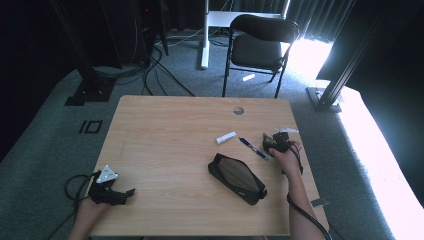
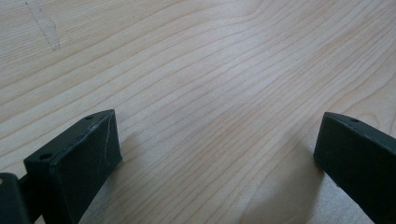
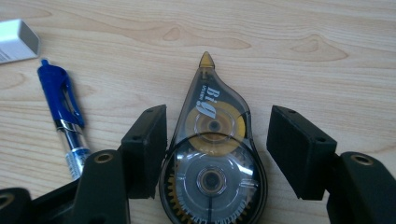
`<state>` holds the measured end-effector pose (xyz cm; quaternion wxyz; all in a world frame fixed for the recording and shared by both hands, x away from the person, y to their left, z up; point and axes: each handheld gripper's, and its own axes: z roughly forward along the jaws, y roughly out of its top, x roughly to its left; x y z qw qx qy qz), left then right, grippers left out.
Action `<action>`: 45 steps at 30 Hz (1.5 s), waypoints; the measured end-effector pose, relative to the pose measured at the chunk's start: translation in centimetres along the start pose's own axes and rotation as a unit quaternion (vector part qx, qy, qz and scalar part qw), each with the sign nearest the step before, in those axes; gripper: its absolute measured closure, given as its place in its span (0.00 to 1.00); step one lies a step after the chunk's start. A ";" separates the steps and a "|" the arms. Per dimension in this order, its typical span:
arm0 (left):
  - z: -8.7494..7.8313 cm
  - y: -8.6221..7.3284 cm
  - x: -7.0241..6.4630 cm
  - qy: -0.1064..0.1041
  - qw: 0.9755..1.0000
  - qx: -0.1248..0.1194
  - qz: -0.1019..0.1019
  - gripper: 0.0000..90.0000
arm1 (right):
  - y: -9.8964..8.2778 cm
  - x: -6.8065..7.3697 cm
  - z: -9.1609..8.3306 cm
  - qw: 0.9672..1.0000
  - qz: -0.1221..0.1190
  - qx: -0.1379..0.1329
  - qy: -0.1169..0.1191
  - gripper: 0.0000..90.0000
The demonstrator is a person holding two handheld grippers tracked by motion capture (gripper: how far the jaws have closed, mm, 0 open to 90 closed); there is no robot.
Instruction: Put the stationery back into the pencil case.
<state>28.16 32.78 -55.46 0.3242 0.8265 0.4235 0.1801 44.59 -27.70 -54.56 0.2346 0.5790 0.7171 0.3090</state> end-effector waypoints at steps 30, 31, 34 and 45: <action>0.0 0.0 0.0 0.000 1.000 0.000 0.000 0.01 | 0.7 0.2 -0.8 1.000 -0.002 0.017 0.006 0.54; 0.0 0.0 0.0 0.000 1.000 0.000 0.000 0.01 | 0.8 0.2 -1.0 1.000 0.001 0.013 0.008 0.54; 0.0 0.0 0.0 0.000 1.000 0.000 0.000 0.01 | 1.2 0.1 -1.7 1.000 0.000 0.010 0.008 0.55; 0.0 0.0 0.0 0.000 1.000 0.000 0.000 0.01 | 2.4 1.2 -5.1 0.999 -0.014 0.001 0.033 0.55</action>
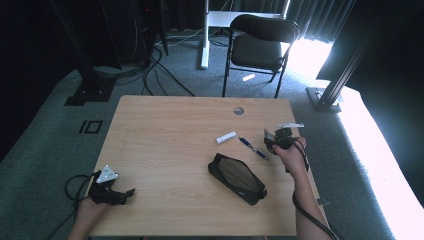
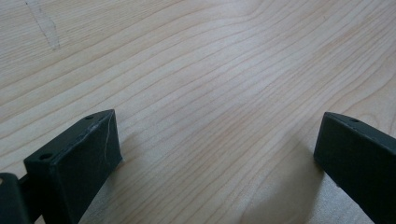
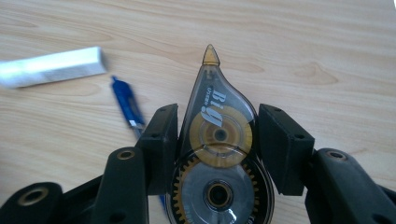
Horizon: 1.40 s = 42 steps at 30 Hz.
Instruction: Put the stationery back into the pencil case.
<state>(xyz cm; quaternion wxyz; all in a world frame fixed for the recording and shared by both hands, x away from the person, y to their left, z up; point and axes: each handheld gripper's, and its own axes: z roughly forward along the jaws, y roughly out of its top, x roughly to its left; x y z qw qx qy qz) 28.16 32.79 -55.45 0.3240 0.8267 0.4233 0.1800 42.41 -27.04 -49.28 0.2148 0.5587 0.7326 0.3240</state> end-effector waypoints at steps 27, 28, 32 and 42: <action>0.0 0.0 0.0 0.000 1.000 0.000 0.000 0.01 | -0.2 5.9 -7.1 0.989 -0.096 -0.041 0.108 0.55; 0.0 0.0 0.0 0.000 1.000 0.000 0.000 0.01 | -0.2 6.2 -7.3 0.988 -0.098 -0.044 0.113 0.55; 0.0 0.0 0.0 0.000 1.000 -0.001 -0.001 0.01 | -0.4 7.2 -8.1 0.982 -0.117 -0.043 0.139 0.55; 0.0 0.0 0.0 0.000 1.000 -0.001 -0.001 0.01 | -1.2 10.0 -9.1 0.972 -0.164 -0.023 0.168 0.55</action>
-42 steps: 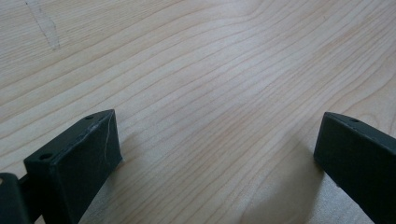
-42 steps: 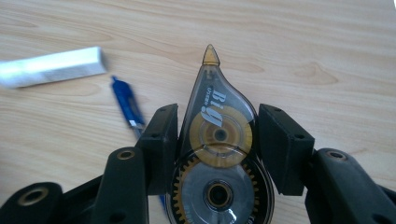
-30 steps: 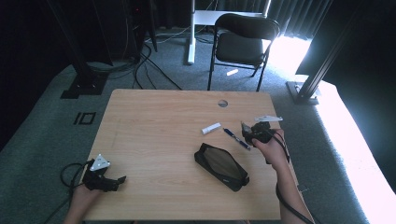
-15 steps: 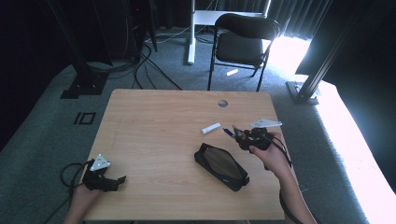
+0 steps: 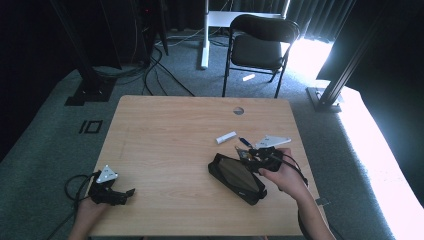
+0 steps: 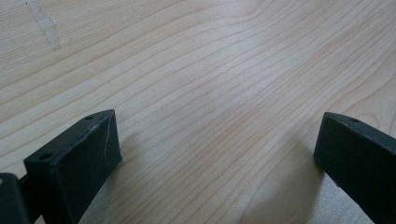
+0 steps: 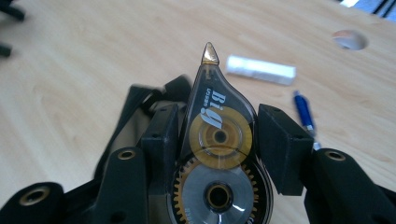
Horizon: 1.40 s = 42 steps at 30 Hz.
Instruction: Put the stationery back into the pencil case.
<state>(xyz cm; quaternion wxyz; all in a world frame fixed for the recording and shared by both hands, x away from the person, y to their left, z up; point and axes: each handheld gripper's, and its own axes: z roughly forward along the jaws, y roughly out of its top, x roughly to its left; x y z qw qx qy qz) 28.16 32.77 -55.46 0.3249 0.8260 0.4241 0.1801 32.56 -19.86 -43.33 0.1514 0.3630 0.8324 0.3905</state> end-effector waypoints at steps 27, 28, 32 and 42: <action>0.0 0.0 0.0 0.000 1.000 0.001 0.001 0.01 | -1.2 2.7 4.8 0.994 -0.041 0.101 0.023 0.55; 0.0 0.0 0.0 0.000 1.000 0.001 0.001 0.01 | -1.2 2.7 4.9 0.994 -0.042 0.102 0.022 0.55; 0.0 0.0 0.0 0.000 1.000 0.001 0.001 0.01 | -1.2 2.9 5.4 0.992 -0.050 0.118 0.021 0.55; 0.0 0.0 0.0 0.000 1.000 0.000 0.001 0.01 | -0.9 3.4 6.5 0.988 -0.057 0.140 0.015 0.56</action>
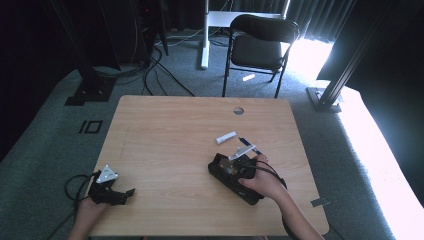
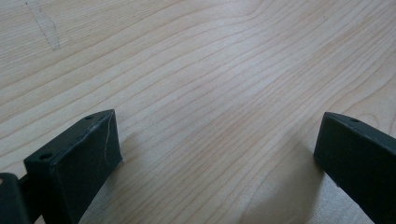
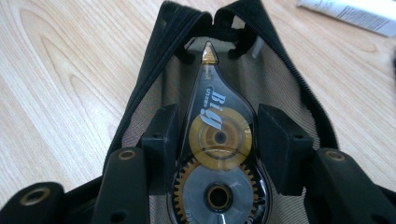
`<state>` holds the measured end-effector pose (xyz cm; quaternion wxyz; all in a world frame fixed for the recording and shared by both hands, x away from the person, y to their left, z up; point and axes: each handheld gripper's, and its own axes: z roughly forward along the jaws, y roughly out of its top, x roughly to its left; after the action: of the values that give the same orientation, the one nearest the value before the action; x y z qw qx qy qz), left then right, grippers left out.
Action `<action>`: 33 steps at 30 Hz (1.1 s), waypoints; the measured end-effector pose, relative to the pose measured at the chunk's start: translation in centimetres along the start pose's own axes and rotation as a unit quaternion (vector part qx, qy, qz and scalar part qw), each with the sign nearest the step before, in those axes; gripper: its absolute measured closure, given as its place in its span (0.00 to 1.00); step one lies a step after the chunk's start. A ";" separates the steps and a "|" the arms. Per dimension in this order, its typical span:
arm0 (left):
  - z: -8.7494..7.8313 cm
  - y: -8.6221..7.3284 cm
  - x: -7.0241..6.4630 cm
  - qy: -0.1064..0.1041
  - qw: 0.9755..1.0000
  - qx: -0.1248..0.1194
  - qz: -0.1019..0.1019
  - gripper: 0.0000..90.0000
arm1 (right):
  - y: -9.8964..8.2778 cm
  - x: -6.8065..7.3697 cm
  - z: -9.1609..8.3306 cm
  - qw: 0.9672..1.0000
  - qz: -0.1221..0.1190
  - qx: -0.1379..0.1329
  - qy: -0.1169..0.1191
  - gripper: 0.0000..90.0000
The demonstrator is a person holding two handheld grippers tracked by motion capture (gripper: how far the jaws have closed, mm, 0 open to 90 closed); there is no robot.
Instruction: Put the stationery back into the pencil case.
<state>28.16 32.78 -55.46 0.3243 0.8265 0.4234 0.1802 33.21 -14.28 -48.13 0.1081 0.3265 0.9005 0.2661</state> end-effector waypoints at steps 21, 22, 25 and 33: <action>0.0 0.0 0.0 0.000 1.000 0.000 0.000 0.01 | 0.7 0.6 1.5 0.999 -0.011 0.036 0.001 0.55; 0.0 0.0 0.0 0.000 1.000 0.000 0.000 0.01 | 0.7 0.6 1.6 0.999 -0.013 0.038 0.003 0.55; 0.0 0.0 0.0 0.000 1.000 0.000 0.000 0.01 | 0.6 0.5 1.8 0.999 -0.006 0.043 0.005 0.55; 0.0 0.0 0.0 0.000 1.000 0.000 0.000 0.01 | 0.6 0.2 2.1 0.999 -0.003 0.051 0.004 0.55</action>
<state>28.16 32.78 -55.46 0.3242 0.8265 0.4235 0.1801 34.14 -12.91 -49.61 0.0884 0.3273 0.9144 0.2211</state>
